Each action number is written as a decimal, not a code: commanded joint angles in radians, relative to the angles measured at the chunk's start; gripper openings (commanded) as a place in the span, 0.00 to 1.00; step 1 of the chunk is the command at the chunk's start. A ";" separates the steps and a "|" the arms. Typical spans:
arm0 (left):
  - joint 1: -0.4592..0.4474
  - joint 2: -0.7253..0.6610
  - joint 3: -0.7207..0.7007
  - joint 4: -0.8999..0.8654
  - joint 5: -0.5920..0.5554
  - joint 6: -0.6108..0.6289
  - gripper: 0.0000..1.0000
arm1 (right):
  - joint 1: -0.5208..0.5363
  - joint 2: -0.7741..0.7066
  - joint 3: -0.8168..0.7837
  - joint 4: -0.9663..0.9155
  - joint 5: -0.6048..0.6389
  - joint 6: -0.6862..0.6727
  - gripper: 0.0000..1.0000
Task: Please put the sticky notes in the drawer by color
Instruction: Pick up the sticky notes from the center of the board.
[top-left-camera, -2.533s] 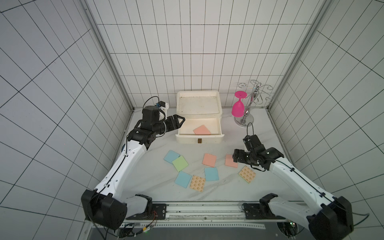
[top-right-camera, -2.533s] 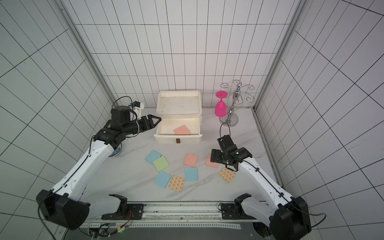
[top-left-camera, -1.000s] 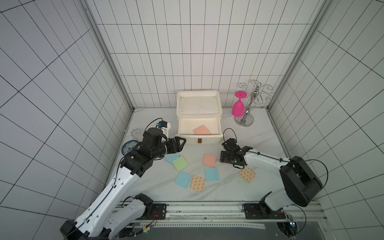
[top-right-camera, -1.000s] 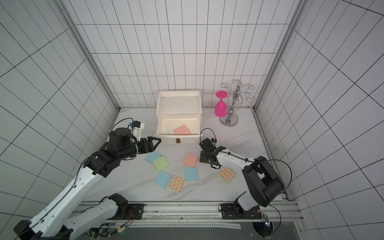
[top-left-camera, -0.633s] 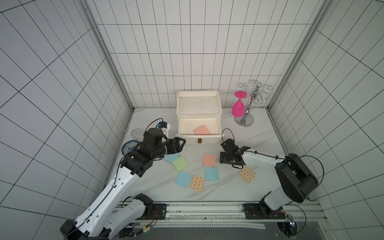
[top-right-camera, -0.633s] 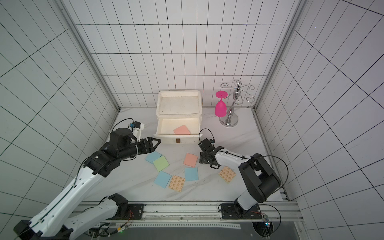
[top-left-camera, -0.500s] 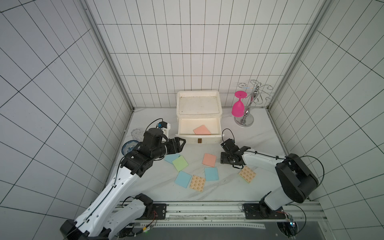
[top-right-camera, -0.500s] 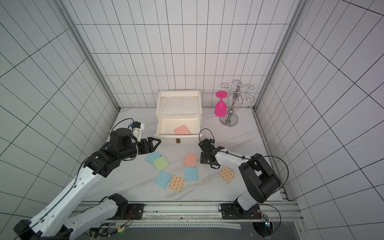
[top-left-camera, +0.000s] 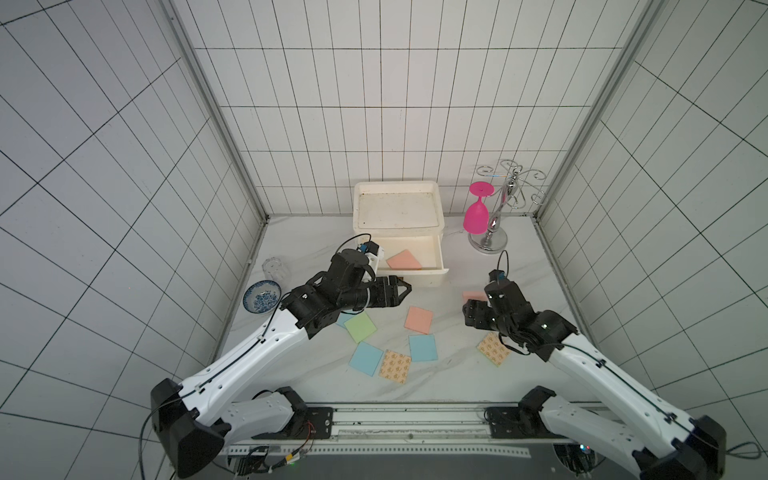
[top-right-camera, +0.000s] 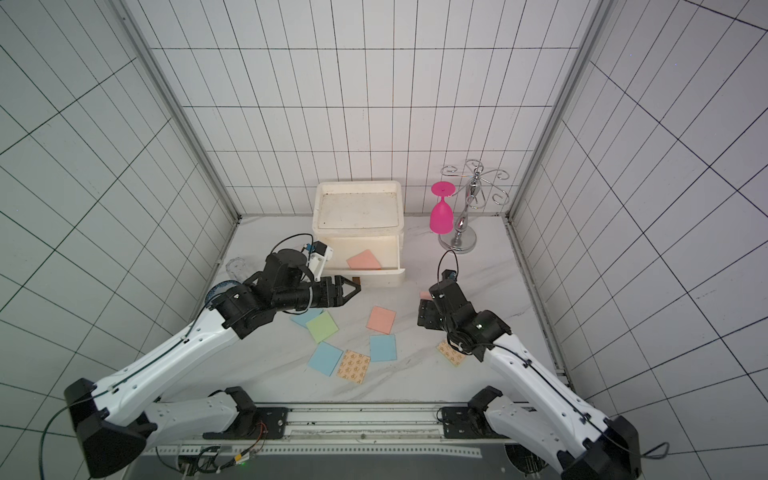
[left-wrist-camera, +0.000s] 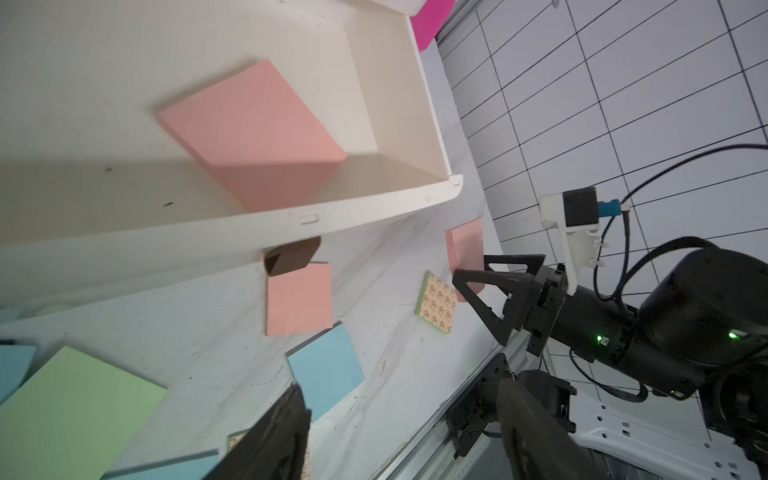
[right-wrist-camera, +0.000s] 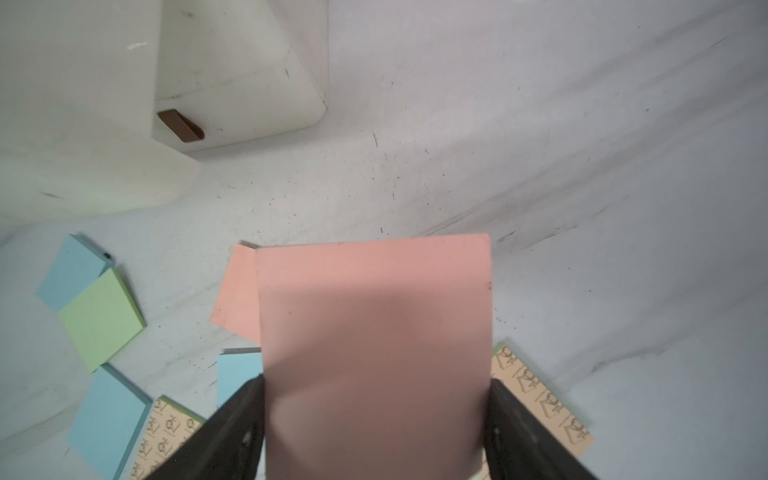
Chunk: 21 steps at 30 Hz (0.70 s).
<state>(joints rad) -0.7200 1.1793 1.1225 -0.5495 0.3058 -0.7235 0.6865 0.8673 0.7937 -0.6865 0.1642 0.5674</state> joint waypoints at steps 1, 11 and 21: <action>-0.013 0.050 0.055 0.157 0.113 -0.102 0.74 | -0.006 -0.109 0.078 -0.117 -0.019 -0.047 0.80; -0.163 0.215 0.175 0.267 0.139 -0.186 0.66 | -0.007 -0.241 0.105 -0.052 -0.195 -0.105 0.79; -0.221 0.287 0.174 0.327 0.133 -0.222 0.59 | -0.004 -0.252 0.114 0.028 -0.275 -0.069 0.78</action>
<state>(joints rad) -0.9360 1.4525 1.2755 -0.2722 0.4324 -0.9306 0.6865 0.6250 0.8669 -0.7078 -0.0723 0.4866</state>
